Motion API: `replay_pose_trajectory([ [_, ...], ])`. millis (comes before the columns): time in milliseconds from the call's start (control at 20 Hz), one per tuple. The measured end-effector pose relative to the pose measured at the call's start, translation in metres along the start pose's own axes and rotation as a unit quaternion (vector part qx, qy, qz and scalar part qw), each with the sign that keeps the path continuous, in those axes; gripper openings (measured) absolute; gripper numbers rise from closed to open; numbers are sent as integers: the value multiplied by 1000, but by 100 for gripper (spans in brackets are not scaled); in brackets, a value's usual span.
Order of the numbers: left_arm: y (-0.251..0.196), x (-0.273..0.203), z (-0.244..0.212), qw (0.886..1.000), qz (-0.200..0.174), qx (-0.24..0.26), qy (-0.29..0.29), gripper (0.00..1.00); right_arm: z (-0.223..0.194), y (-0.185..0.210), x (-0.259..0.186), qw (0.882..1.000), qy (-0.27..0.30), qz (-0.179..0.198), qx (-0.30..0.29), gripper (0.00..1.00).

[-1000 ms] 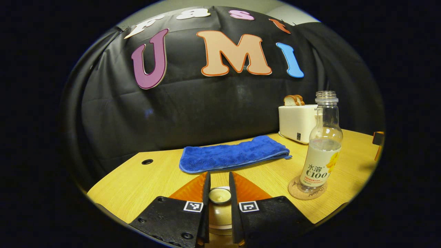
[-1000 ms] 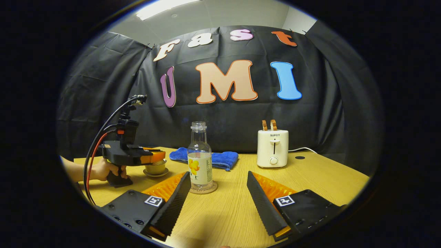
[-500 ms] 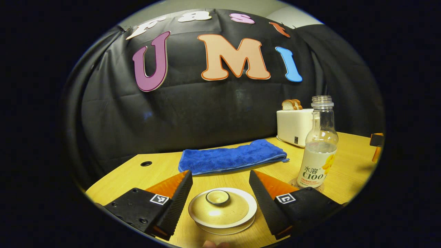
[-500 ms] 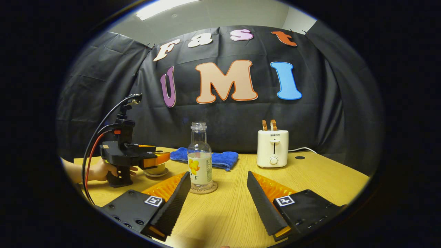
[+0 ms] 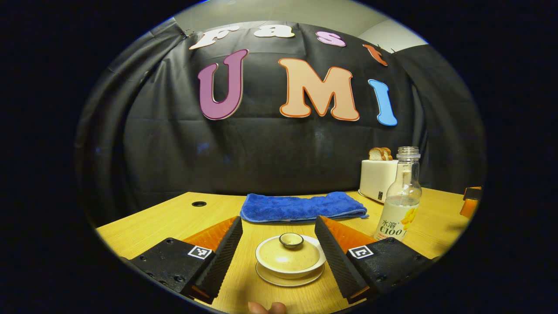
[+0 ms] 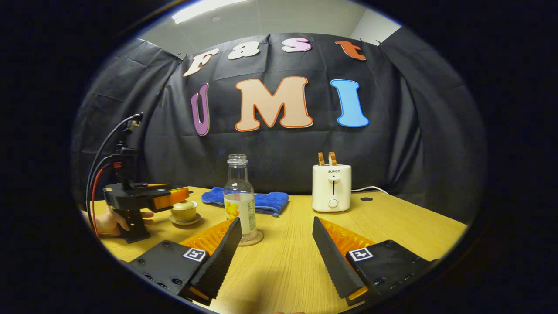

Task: Open the teacup lid with one hand, grasp the water bottle and pour water into the teacup with the other hand; after pouring, place the water bottle on the coaster and then close the teacup lid.

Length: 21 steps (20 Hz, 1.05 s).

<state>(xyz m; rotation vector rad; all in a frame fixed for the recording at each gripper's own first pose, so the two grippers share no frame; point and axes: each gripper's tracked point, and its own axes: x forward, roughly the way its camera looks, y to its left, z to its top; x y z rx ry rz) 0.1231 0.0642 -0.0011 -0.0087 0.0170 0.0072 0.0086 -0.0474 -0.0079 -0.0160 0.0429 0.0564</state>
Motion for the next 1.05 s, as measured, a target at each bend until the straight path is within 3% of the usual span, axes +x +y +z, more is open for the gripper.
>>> replay_pose_trajectory([
  [200, -19, -35, 2, 1000, -18, 1, -4, 98, 0, 8, -5, 1000, 0, -9, -1, 100],
  [1050, -45, -144, 0, 1000, 19, 3, -6, 98, -1, 53, -53, 1000, 0, -4, 0, 99],
])
